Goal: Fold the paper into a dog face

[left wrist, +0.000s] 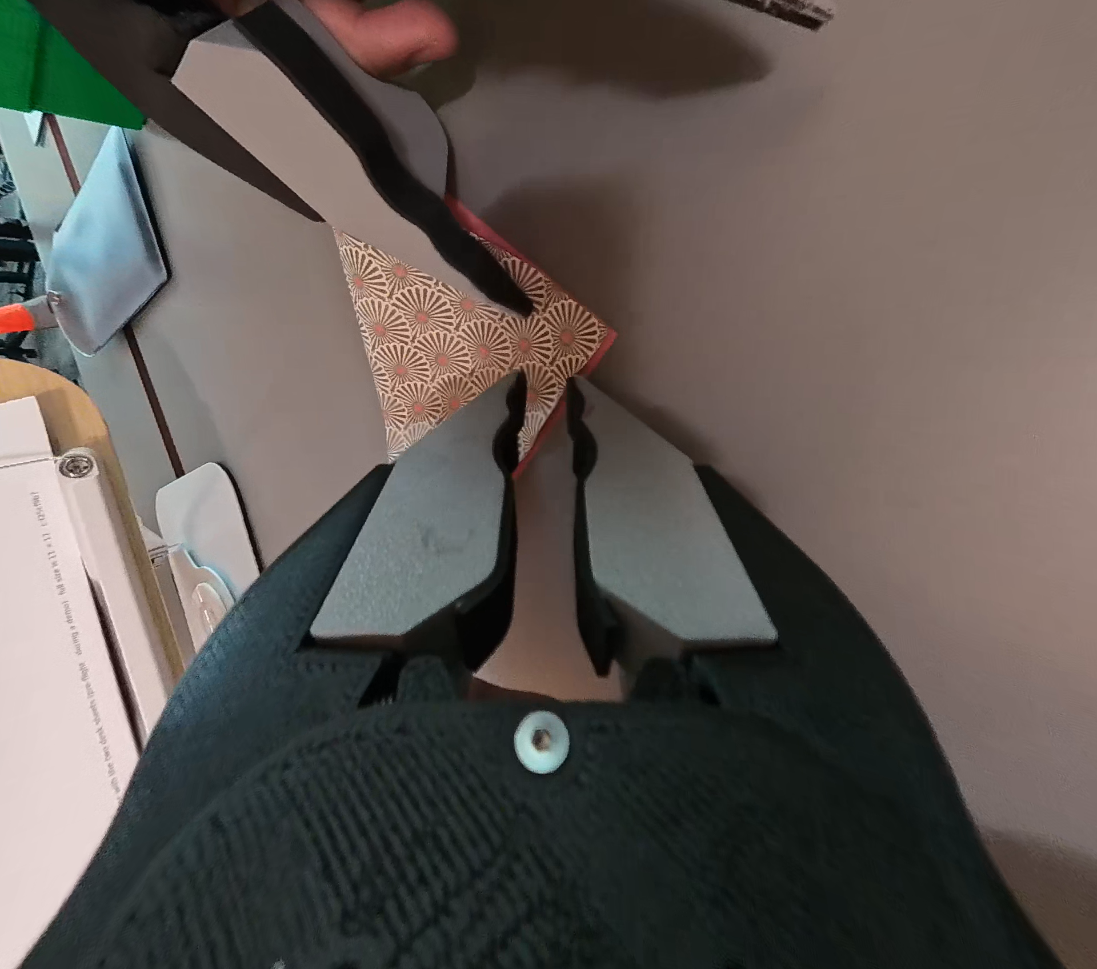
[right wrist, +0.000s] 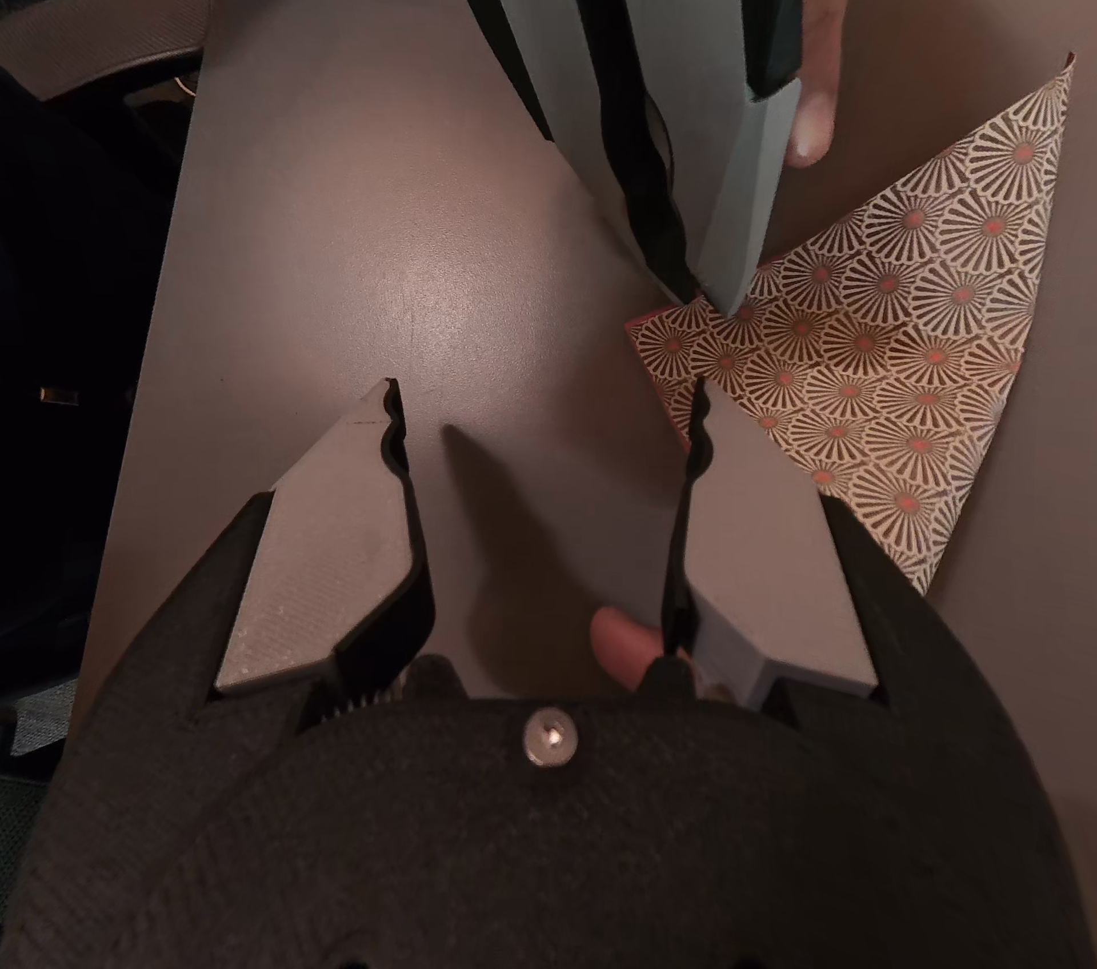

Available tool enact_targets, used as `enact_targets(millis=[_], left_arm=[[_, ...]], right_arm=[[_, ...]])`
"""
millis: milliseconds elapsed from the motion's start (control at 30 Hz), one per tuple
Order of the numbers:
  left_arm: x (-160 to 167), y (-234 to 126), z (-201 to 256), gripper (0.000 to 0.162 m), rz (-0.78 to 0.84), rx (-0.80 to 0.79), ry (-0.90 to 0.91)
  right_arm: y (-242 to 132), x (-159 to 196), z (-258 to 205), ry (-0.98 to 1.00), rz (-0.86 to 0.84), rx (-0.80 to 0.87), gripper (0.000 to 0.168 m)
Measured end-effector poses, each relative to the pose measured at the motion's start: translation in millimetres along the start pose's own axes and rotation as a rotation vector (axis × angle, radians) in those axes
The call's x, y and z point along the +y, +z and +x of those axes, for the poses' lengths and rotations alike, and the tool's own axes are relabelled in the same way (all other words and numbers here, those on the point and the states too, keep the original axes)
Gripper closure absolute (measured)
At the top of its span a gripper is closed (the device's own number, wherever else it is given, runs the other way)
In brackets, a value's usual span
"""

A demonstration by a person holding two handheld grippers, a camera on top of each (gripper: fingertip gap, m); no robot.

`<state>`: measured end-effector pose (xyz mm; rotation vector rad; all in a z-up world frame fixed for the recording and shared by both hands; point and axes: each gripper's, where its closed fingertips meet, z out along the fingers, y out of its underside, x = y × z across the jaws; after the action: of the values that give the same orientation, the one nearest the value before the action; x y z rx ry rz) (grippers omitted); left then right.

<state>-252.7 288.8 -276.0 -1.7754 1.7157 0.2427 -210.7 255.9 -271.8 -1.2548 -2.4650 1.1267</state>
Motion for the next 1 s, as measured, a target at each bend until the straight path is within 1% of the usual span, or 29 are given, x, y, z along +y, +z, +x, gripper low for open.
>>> enact_targets(millis=[67, 233, 367, 533, 633, 667, 733, 900, 1000], left_arm=[[-0.4, 0.6, -0.6, 0.15, 0.0, 0.005, -0.004], [-0.7, 1.7, 0.8, 0.156, 0.01, -0.011, -0.015], [0.1, -1.8, -1.3, 0.151, 0.015, -0.033, -0.029], [-15.1, -11.8, -6.9, 0.148, 0.104, -0.017, -0.127], [-13.4, -5.3, -8.4, 0.146, 0.072, -0.009, -0.13], [-7.2, -0.6, -12.1, 0.153, 0.032, -0.032, -0.132], [2.9, 8.0, -7.1, 0.162, -0.024, -0.001, -0.133], [3.2, 9.4, -7.4, 0.162, 0.002, 0.012, -0.163], [3.6, 9.5, -7.2, 0.162, -0.015, 0.022, -0.14]], right_arm=[[0.8, -0.7, -0.3, -0.002, 0.0, 0.0, 0.074], [1.9, -1.6, -0.6, -0.005, 0.002, 0.002, 0.074], [2.2, -1.6, 1.0, -0.006, 0.002, 0.013, 0.077], [1.9, -1.8, 1.0, -0.002, 0.006, 0.009, 0.077], [1.6, -2.2, 1.1, 0.004, 0.013, 0.004, 0.078], [1.3, -2.4, 1.1, 0.008, 0.018, 0.001, 0.077], [0.8, -3.2, 1.4, 0.021, 0.031, -0.008, 0.078], [-2.0, -5.9, 2.3, 0.069, 0.079, -0.053, 0.081], [-5.8, -6.9, -1.2, 0.096, 0.088, -0.109, 0.075]])
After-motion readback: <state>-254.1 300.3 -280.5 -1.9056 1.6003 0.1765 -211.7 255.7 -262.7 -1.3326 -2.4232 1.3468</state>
